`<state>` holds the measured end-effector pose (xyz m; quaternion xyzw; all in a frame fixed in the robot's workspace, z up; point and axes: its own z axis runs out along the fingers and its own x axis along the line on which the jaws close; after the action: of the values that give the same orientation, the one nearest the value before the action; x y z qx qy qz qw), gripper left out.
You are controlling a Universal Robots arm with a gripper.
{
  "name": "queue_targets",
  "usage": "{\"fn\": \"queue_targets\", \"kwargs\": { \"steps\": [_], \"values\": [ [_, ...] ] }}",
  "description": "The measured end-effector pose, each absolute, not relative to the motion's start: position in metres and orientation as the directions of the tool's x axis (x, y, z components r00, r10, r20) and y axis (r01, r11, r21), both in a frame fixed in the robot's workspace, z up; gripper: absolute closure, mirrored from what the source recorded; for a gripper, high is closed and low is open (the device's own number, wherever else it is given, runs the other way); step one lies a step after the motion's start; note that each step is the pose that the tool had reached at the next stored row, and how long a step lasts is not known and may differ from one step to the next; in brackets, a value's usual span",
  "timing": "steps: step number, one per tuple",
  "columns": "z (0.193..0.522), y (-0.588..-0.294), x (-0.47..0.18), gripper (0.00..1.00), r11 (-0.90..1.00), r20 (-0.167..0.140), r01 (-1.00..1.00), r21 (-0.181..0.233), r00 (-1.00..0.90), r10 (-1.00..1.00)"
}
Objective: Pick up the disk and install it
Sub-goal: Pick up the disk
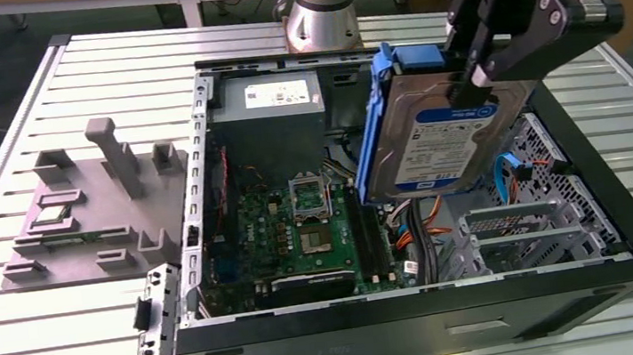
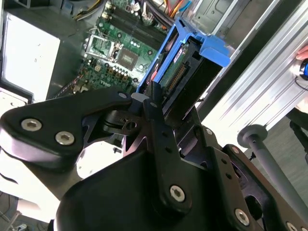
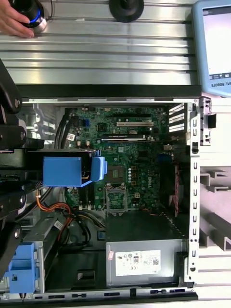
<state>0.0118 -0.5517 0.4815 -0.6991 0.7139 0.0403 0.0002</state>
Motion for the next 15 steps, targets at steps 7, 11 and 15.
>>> {"fn": "queue_targets", "kwargs": {
  "steps": [7,11,15],
  "values": [
    [0.482,-0.552,0.025,0.65,0.019,-0.056,-0.998,0.057,-0.023,-0.998],
    [0.482,-0.552,0.025,0.65,0.019,-0.057,-0.998,0.057,-0.023,-0.998],
    [0.482,-0.554,0.026,0.65,0.019,-0.056,-0.998,0.057,-0.023,-0.998]
  ]
}}
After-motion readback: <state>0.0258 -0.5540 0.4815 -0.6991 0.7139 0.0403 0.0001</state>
